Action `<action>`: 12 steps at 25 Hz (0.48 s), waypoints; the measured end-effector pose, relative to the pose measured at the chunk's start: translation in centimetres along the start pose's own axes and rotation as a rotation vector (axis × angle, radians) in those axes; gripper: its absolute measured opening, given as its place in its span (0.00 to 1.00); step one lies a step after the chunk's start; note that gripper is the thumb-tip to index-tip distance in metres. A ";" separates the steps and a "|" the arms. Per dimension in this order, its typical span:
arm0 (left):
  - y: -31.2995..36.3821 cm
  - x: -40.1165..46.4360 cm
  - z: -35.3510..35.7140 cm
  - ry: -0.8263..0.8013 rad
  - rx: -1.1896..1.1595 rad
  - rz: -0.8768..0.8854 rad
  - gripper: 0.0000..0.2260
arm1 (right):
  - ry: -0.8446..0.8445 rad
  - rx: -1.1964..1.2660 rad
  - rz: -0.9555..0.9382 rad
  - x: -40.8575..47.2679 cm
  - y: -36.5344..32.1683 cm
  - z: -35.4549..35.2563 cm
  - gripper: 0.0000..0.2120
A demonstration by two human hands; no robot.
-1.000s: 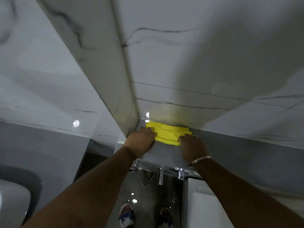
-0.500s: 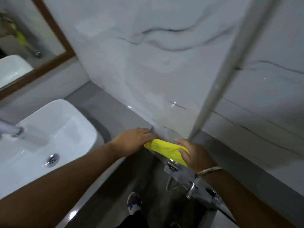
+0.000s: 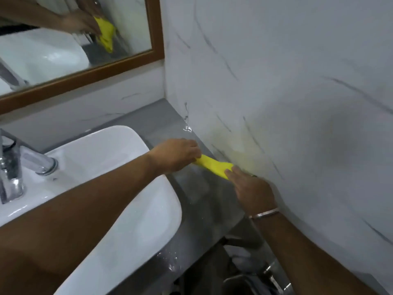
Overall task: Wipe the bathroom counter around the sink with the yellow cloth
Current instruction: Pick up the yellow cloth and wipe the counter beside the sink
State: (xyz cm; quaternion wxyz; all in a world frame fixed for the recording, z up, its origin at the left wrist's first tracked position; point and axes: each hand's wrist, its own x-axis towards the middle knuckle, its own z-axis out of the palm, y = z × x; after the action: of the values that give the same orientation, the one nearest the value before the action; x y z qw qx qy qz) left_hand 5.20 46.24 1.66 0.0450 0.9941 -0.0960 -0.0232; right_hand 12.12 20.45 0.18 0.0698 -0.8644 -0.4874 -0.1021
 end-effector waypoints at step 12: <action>-1.7 -4.5 1.6 0.203 -0.123 -0.186 0.30 | -0.303 0.123 -0.194 1.0 -0.3 9.0 0.19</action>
State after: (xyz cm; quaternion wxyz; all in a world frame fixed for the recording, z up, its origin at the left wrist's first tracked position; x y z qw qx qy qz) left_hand 1.00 48.68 0.03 0.1130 0.9913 0.0033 0.0677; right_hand 13.36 23.44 -8.24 0.0382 -0.8129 -0.5787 0.0529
